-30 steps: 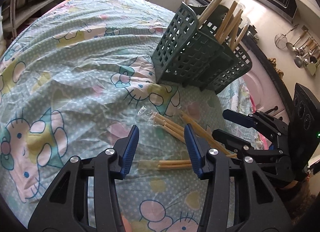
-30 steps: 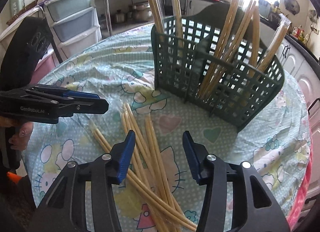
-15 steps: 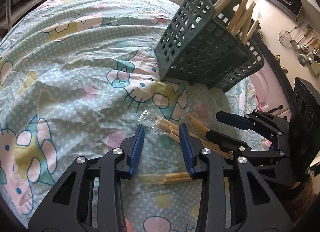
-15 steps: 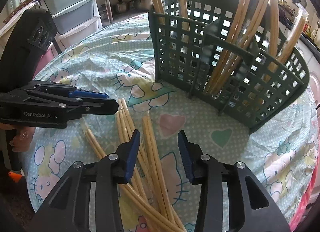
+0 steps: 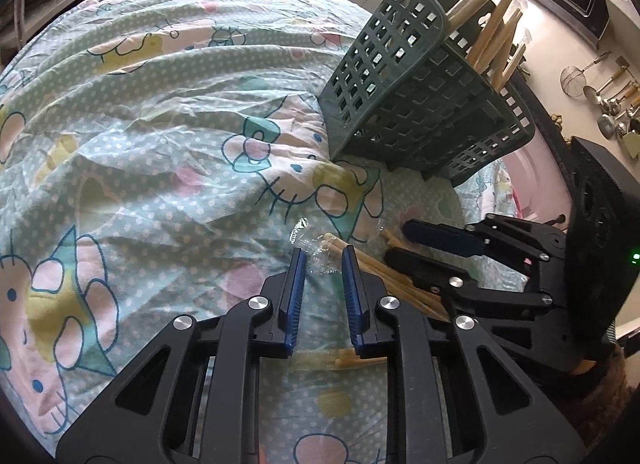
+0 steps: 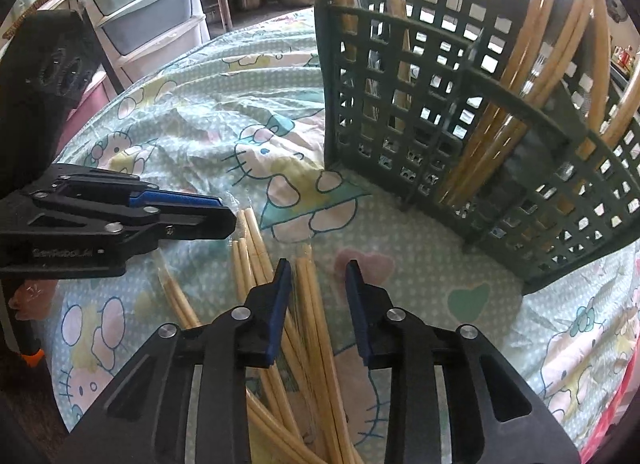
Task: Organize utensils
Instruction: 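Close the right gripper on a chopstick while the left gripper grasps another chopstick, then raise both held chopsticks upright and carry them above the green basket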
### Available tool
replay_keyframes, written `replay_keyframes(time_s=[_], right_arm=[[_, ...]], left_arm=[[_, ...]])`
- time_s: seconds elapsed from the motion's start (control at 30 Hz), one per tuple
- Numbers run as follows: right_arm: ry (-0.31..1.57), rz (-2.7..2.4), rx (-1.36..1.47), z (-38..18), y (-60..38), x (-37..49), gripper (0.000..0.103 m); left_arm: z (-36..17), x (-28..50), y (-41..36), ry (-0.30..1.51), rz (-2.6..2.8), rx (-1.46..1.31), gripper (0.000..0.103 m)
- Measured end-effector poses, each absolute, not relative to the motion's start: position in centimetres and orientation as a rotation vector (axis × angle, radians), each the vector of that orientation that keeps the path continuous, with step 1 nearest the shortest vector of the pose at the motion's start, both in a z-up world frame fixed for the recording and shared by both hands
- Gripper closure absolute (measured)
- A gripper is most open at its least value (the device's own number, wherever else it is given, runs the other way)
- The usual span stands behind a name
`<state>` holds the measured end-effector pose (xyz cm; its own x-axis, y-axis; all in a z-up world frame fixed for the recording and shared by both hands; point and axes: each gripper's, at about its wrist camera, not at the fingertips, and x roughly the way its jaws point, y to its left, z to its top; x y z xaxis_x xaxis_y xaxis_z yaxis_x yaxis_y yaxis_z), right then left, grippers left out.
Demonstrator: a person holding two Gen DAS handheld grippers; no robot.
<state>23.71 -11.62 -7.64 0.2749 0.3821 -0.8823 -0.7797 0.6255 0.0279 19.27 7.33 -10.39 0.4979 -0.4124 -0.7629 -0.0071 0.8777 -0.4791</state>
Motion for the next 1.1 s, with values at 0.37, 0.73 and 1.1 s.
replay_keyframes(time_s=[0.37,0.73,1.1], right_arm=[[1.033,0.802,-0.450,-8.0,-10.9,24.0,0.091],[1.011,0.782,-0.385,-6.5,-13.5,24.4,0.097],[0.928,0.765,-0.316,-3.3,-16.5,24.3,0.097]], left_arm=[[-10.7,19.2,7.0,1.037,-0.269,-0.461,0.099],[-9.7,18.1,8.1,1.000,-0.286,-0.487,0.101],[-5.6,16.5,7.7,0.895,-0.307,-0.444,0.102]])
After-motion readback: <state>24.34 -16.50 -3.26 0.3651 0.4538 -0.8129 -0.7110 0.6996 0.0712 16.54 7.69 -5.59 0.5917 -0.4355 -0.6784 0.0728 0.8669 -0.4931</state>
